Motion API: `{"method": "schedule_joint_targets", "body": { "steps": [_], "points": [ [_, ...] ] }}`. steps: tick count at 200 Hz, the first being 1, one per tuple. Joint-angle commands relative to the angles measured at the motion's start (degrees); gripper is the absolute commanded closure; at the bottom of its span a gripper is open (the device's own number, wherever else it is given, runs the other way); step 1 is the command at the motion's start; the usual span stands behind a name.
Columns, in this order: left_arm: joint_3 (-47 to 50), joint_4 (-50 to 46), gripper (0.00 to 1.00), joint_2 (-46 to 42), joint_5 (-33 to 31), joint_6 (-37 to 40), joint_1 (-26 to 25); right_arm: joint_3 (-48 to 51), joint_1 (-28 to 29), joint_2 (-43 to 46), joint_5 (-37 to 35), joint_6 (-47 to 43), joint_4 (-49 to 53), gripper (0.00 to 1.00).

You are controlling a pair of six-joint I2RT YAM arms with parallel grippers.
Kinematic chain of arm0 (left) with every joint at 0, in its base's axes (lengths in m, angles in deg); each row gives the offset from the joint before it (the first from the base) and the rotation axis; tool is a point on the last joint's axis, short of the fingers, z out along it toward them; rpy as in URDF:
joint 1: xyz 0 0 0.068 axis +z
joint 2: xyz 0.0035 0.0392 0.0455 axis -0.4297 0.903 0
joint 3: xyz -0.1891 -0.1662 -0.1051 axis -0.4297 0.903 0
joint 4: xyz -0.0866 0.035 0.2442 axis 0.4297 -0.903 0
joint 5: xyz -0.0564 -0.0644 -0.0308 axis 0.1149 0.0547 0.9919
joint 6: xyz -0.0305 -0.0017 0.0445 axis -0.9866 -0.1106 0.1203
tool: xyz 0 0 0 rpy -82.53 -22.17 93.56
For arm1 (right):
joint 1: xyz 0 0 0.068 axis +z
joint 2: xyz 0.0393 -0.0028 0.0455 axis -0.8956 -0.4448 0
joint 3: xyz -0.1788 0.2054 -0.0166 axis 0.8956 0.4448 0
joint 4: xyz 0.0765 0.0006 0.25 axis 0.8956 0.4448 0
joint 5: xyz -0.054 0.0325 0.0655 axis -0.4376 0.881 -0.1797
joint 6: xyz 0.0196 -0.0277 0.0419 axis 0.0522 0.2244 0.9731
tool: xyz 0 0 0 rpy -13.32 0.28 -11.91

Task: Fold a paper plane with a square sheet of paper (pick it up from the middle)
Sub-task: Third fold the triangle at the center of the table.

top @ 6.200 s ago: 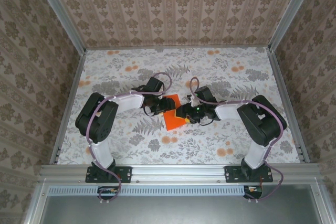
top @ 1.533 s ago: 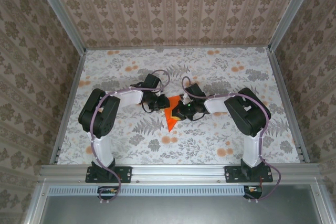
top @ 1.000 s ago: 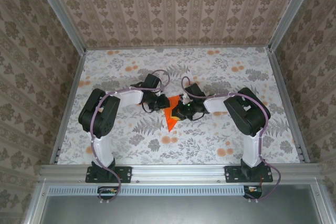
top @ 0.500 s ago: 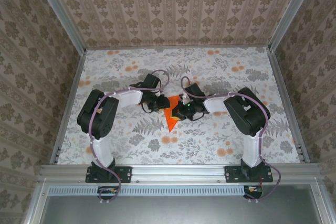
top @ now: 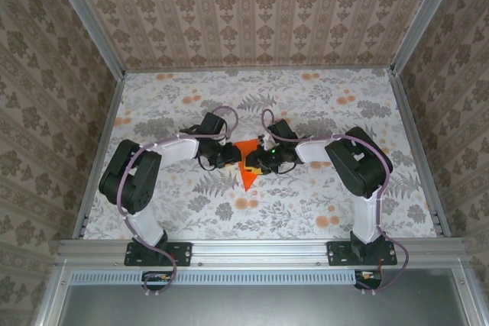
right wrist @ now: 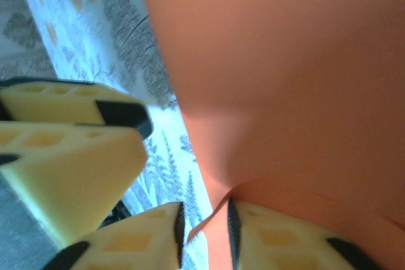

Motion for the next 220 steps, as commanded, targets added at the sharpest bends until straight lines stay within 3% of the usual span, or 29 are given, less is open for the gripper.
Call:
{"method": "schedule_joint_targets", "body": {
  "steps": [1,66,84,98,128,220],
  "points": [
    [1.7,-0.1,0.67,-3.3,-2.5,-2.9,1.1,0.7,0.5,-2.5,-2.7,-0.5,4.3,0.66],
    [4.7,3.9,0.65,-5.3,-0.7,-4.6,2.2,0.6,0.5,-2.5,-3.8,-0.9,5.6,0.61],
    [5.4,6.3,0.65,-5.4,1.3,-4.1,1.9,0.6,0.5,-2.5,-4.4,-1.2,6.4,0.66],
    [5.2,7.0,0.66,-5.1,2.3,-2.9,1.2,0.5,0.5,-2.6,-4.5,-1.3,7.0,0.78],
    [4.0,6.9,0.69,-4.0,3.2,-0.7,-0.5,0.7,0.5,-2.8,-4.4,-1.2,7.5,0.87],
    [0.9,5.0,0.73,1.3,4.3,2.7,-2.5,0.5,0.5,-2.5,-4.3,-1.4,7.8,0.9]
  ]
}}
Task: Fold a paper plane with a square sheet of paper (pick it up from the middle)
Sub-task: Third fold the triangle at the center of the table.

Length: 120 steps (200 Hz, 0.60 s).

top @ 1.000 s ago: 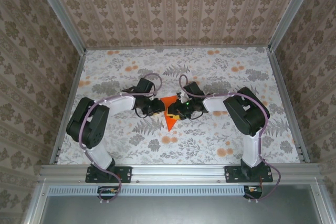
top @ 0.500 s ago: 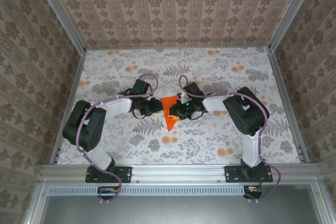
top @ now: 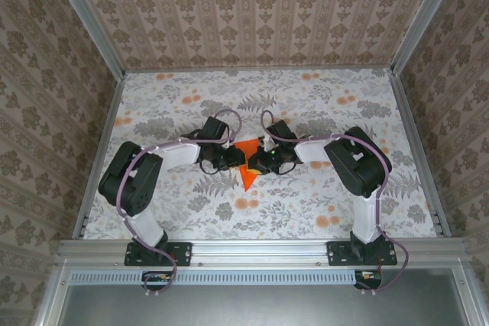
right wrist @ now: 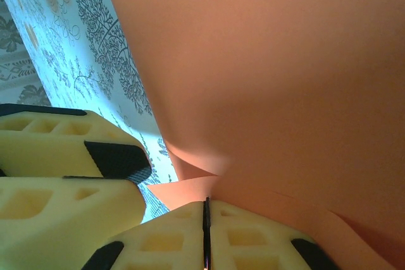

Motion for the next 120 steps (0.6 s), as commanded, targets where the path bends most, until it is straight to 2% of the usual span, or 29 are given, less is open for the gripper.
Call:
{"method": "schedule_joint_targets", "body": {
  "steps": [1,60,120],
  "points": [
    [-1.7,-0.9,0.73,1.5,0.9,2.2,-0.4,0.9,0.3,-2.0,-2.4,-0.4,5.3,0.9],
    [-2.0,-1.7,0.78,3.2,1.7,3.4,-0.8,0.7,0.3,-0.9,-1.4,-0.1,3.9,0.9],
    [-2.4,-3.9,0.91,2.7,-1.5,5.1,-1.0,1.1,-0.2,2.9,-0.3,-0.1,1.5,0.9]
  ]
}}
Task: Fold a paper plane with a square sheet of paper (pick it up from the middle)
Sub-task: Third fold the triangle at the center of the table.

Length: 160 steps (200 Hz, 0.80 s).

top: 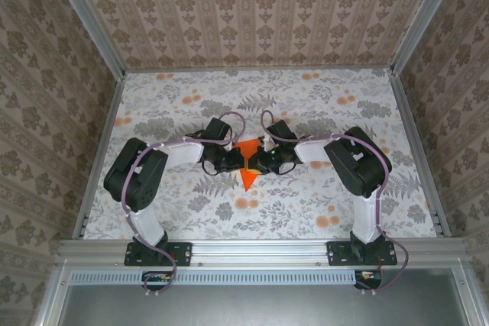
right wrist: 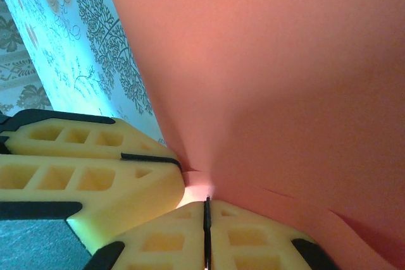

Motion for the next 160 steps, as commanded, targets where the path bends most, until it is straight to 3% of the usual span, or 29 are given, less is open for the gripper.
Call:
{"method": "schedule_joint_targets", "body": {
  "steps": [1,160],
  "points": [
    [-1.3,-2.5,0.91,0.1,-1.6,2.3,-0.5,1.1,-0.2,2.7,-0.3,-0.1,1.6,0.9],
    [-1.1,-3.4,0.94,-0.4,-4.3,2.6,-0.6,2.2,-1.5,1.3,-2.2,-2.8,4.0,0.9]
  ]
}}
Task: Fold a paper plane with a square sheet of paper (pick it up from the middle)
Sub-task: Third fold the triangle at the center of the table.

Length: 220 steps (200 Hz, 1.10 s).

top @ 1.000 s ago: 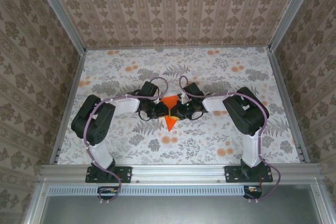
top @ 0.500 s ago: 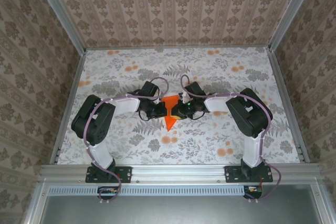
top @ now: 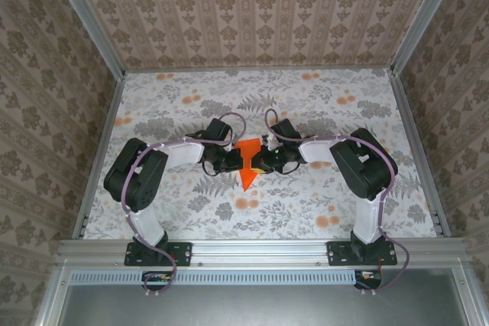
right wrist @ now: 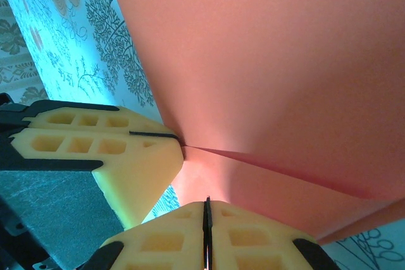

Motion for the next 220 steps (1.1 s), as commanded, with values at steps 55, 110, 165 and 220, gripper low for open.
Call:
{"method": "schedule_joint_targets", "body": {
  "steps": [55,110,165,220],
  "points": [
    [-1.7,-2.6,0.94,0.0,-2.7,1.8,-0.3,1.0,-0.1,-1.7,-3.3,-2.0,4.0,0.9],
    [-2.0,-4.3,0.92,-0.5,-4.6,1.9,-0.3,1.4,-0.1,-2.4,-5.7,-3.0,6.2,0.9],
    [-2.3,-8.6,0.67,-6.7,-9.8,-2.7,-0.6,2.4,0.0,-2.9,-8.7,-2.9,7.9,0.9],
    [2.0,-2.9,0.75,-12.6,-5.1,-8.0,-3.7,2.4,0.3,-2.9,-10.3,-2.6,9.4,0.9]
  ]
}}
